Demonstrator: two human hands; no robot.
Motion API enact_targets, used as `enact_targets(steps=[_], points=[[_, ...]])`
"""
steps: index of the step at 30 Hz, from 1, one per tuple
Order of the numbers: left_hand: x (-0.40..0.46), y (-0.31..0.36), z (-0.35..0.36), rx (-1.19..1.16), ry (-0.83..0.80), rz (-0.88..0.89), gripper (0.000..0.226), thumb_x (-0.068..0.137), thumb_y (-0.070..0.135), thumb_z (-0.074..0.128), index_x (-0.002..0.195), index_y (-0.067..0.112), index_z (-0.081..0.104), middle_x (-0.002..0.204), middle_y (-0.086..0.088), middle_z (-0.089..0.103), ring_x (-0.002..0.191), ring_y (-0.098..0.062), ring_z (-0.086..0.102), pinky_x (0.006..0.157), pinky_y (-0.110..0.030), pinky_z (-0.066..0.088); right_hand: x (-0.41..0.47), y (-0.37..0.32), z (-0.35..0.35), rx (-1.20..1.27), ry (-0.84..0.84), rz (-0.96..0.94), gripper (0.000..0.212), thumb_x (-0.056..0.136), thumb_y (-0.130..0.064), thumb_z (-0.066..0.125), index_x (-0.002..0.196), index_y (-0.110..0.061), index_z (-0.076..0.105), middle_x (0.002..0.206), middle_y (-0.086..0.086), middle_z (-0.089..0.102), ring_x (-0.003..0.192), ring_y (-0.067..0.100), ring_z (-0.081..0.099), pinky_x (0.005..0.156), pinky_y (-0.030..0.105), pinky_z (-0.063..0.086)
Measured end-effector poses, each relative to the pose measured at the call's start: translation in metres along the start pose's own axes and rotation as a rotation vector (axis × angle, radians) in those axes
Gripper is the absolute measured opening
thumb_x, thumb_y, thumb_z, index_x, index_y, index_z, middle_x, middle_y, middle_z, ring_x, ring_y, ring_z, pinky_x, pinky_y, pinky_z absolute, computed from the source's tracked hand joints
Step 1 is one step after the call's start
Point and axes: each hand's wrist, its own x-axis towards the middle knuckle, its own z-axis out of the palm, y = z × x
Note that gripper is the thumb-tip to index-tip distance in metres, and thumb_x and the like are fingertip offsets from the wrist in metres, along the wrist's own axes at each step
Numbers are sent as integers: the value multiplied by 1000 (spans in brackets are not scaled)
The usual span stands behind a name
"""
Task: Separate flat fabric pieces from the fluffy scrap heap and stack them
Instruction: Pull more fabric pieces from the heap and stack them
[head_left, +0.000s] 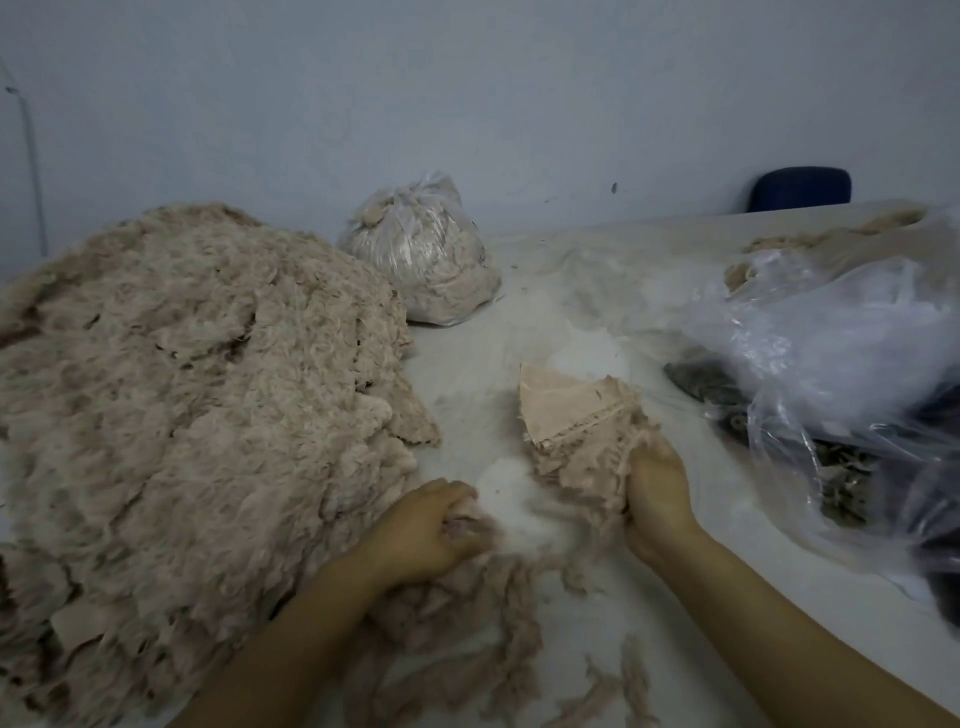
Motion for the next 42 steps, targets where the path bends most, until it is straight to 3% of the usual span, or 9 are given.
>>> enact_targets(steps=[5,10,12,16,21,31,35,38,42], points=[[6,52,-1,-324,71,120,94,60,74,68,140,45,28,125,29,37,104,10,47,76,-5,42,-11,16,11,-550,-224,-167,31,92,-20,57,65,-6,57,55,4,55,49,11,49,49,24,39],[12,63,1,-434,128,133,29,85,14,68,111,26,65,105,8,66,93,-1,60,80,-15,45,-13,16,13,-547,-365,-207,36,84,-8,65,52,-21,54,49,-11,46,50,5,42,51,23,35],[10,61,0,-533,80,132,21,92,11,58,109,20,68,79,8,73,65,9,58,61,-9,44,-13,13,7,-582,-416,-212,37,85,-12,68,52,-24,57,47,-13,47,47,-2,42,49,16,34],[14,54,-2,-809,164,-29,26,98,11,46,76,12,59,40,7,46,34,-5,36,38,-19,26,-11,11,0,-570,-451,-198,34,88,-24,67,64,-12,46,58,1,37,54,11,35,53,24,28],[12,57,0,-850,51,-91,8,94,28,56,101,24,58,56,6,57,44,-8,49,40,-18,38,-11,10,3,-620,-505,-166,48,92,-25,62,47,-24,46,44,-14,39,42,-1,35,47,16,29],[34,30,-4,-668,563,-198,27,98,10,44,74,19,54,62,7,45,68,-18,41,52,-26,31,-10,-6,-6,-388,-470,28,27,92,-24,61,74,-6,70,57,5,60,46,12,52,42,17,37],[24,31,-9,-662,275,-208,32,95,42,48,76,22,64,55,10,59,60,-15,54,54,-25,40,-3,-11,-12,-316,-418,49,33,94,-26,59,94,4,70,88,28,69,71,28,60,59,28,44],[21,53,-3,-884,-23,-165,55,77,71,48,89,24,74,86,4,75,82,-12,71,72,-24,55,-12,-7,4,-282,-463,28,38,94,-27,57,105,8,65,102,34,64,80,31,60,69,35,47],[23,73,3,-1261,222,-200,21,86,26,60,89,10,72,84,-11,73,77,-23,69,66,-28,55,-20,0,17,-280,-491,-37,33,97,-32,52,85,-4,66,67,7,64,57,15,56,49,21,42]])
